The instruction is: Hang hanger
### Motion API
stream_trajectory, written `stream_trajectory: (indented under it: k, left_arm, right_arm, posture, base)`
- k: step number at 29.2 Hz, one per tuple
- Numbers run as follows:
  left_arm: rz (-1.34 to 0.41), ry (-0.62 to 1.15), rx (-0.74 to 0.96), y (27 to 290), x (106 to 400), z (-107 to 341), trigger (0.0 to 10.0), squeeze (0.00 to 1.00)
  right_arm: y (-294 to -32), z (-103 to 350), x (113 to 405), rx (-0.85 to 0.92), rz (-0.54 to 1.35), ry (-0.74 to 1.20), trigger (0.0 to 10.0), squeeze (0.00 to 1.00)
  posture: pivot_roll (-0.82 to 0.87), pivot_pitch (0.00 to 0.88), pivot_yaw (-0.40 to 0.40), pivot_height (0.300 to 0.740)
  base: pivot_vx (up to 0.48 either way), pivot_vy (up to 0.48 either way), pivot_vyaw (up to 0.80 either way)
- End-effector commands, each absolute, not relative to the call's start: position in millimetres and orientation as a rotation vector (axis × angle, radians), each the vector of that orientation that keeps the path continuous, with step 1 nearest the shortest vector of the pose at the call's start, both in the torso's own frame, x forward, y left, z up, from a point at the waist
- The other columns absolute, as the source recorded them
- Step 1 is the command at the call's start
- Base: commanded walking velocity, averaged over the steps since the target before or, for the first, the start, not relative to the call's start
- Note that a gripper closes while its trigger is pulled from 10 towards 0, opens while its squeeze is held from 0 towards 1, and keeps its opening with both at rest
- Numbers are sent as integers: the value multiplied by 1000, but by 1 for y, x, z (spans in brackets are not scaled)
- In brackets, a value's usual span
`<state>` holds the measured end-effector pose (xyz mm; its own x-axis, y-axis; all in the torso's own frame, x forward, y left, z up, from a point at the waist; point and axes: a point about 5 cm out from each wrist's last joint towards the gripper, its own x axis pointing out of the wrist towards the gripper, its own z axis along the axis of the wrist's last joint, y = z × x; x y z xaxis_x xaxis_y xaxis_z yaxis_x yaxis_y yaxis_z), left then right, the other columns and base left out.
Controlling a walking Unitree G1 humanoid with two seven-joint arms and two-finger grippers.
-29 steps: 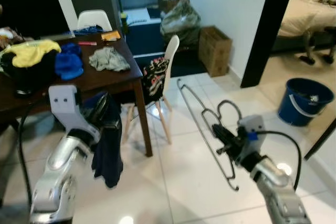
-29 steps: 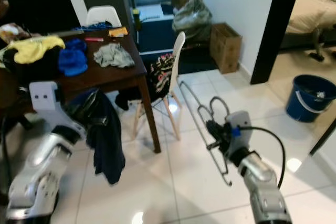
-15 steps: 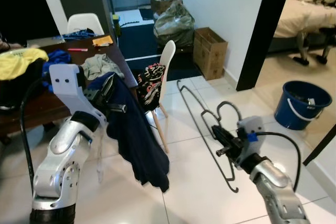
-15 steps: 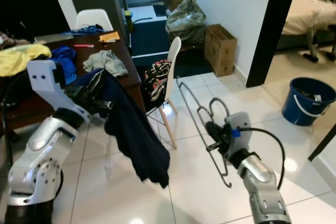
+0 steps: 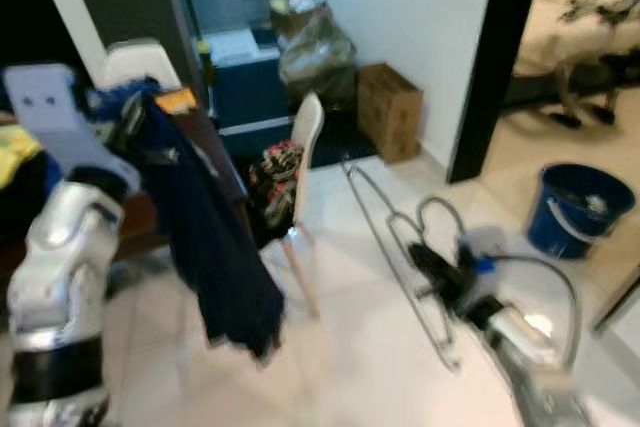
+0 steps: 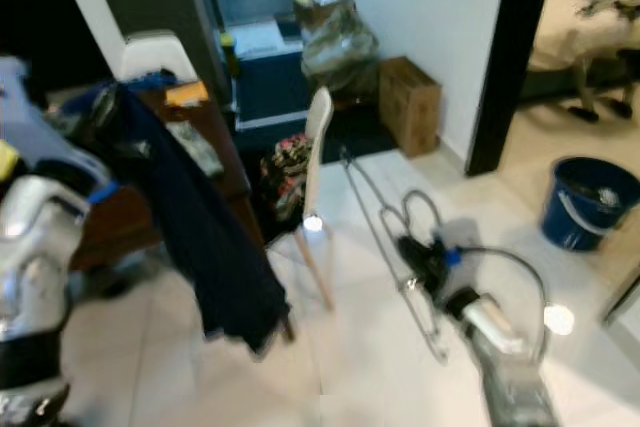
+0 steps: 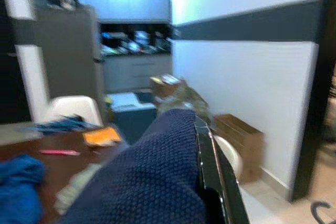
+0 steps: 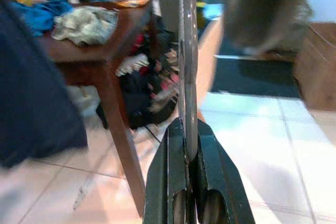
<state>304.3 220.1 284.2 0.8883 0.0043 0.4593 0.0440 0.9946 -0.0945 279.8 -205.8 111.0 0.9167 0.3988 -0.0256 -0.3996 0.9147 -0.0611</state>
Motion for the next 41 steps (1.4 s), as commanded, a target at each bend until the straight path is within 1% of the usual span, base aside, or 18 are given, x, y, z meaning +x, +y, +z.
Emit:
stream_trajectory:
  k: [1, 5, 8, 22, 23, 27, 30, 31, 34, 36, 38, 41]
  left_arm:
    - [14, -498, -91, 229, 301, 288, 10000, 0]
    - [13, -507, -100, 231, 302, 291, 10000, 0]
    - [34, -554, -87, 235, 299, 305, 10000, 0]
    - [59, -569, -84, 239, 297, 311, 10000, 0]
    - [72, -615, -74, 240, 294, 325, 10000, 0]
    - [94, -655, -63, 243, 290, 337, 10000, 0]
    - [185, -685, -33, 258, 287, 348, 10000, 0]
    - [204, -680, -28, 262, 287, 348, 10000, 0]
    - [304, -593, -27, 281, 294, 330, 10000, 0]
    - [327, -571, -35, 285, 296, 325, 10000, 0]
    - [374, -494, -71, 291, 302, 301, 10000, 0]
    - [407, -412, -104, 295, 306, 277, 10000, 0]
  right_arm:
    - [-195, 113, 281, -43, 447, -10, 10000, 0]
    - [-195, 113, 282, -42, 445, -11, 10000, 0]
    - [-196, 113, 282, -38, 443, -10, 10000, 0]
    - [-196, 115, 281, -39, 451, -13, 10000, 0]
    - [-196, 115, 281, -38, 452, -13, 10000, 0]
    - [-196, 114, 280, -37, 453, -12, 10000, 0]
    - [-196, 114, 280, -38, 455, -10, 10000, 0]
    - [-196, 114, 279, -38, 456, -9, 10000, 0]
    - [-196, 115, 279, -27, 463, -10, 10000, 0]
    - [-196, 115, 279, -24, 465, -10, 10000, 0]
    - [-196, 116, 277, -24, 467, -11, 10000, 0]
    - [-197, 117, 276, -27, 467, -12, 10000, 0]
  posture:
    - [-5, 0, 78, 740]
    - [-5, 0, 78, 740]
    - [-4, 0, 75, 740]
    - [-3, 0, 74, 740]
    - [-5, 0, 72, 740]
    - [-5, 0, 71, 740]
    - [-3, 0, 70, 740]
    - [-3, 0, 70, 740]
    - [1, 0, 67, 740]
    - [1, 0, 67, 740]
    - [-8, 0, 68, 740]
    - [-13, 0, 65, 740]
  base:
    - [319, 0, 0]
    - [319, 0, 0]
    - [320, 0, 0]
    - [317, 0, 0]
    - [319, 0, 0]
    - [319, 0, 0]
    - [317, 0, 0]
    - [315, 0, 0]
    - [312, 0, 0]
    - [307, 0, 0]
    - [296, 0, 0]
    - [270, 0, 0]
